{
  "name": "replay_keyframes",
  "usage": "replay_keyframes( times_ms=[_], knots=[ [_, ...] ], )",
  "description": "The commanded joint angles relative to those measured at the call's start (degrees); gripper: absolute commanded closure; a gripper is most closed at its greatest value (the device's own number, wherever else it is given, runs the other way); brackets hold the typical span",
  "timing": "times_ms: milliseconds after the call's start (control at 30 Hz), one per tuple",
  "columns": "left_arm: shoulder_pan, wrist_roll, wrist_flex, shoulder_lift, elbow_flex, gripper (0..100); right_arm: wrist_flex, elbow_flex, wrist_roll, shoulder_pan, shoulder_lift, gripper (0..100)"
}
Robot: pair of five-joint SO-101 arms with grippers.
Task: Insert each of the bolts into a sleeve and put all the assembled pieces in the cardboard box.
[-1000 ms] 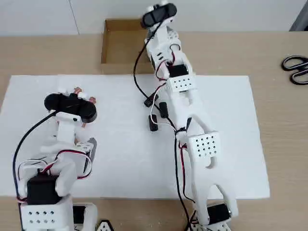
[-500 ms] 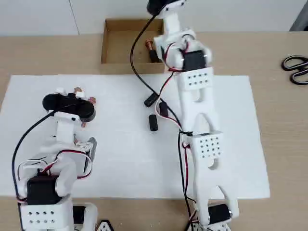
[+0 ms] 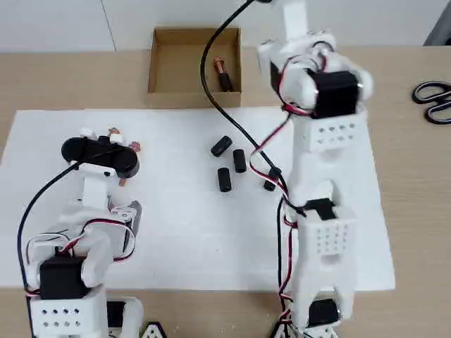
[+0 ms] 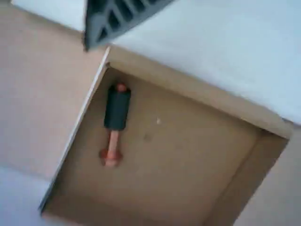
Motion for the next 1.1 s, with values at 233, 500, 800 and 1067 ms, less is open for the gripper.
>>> replay_keyframes(
  times_ms=[233,500,800,1067],
  knots=[
    [-0.1,0.4,-1.2,-0.7,-0.7,85,-0.3,50.8,2.2,0.0,-32.0,86.5],
    [0.1,0.4,-1.2,-0.7,-0.7,85,-1.7,75.0,-10.6,0.0,-36.0,86.5],
    [0.1,0.4,-1.1,-0.7,-0.6,85,-3.1,81.0,-25.5,-0.4,-29.4,86.4],
    [0.1,0.4,-1.1,-0.7,-0.4,85,-4.7,80.9,-31.4,-0.4,-16.7,86.5]
  ],
)
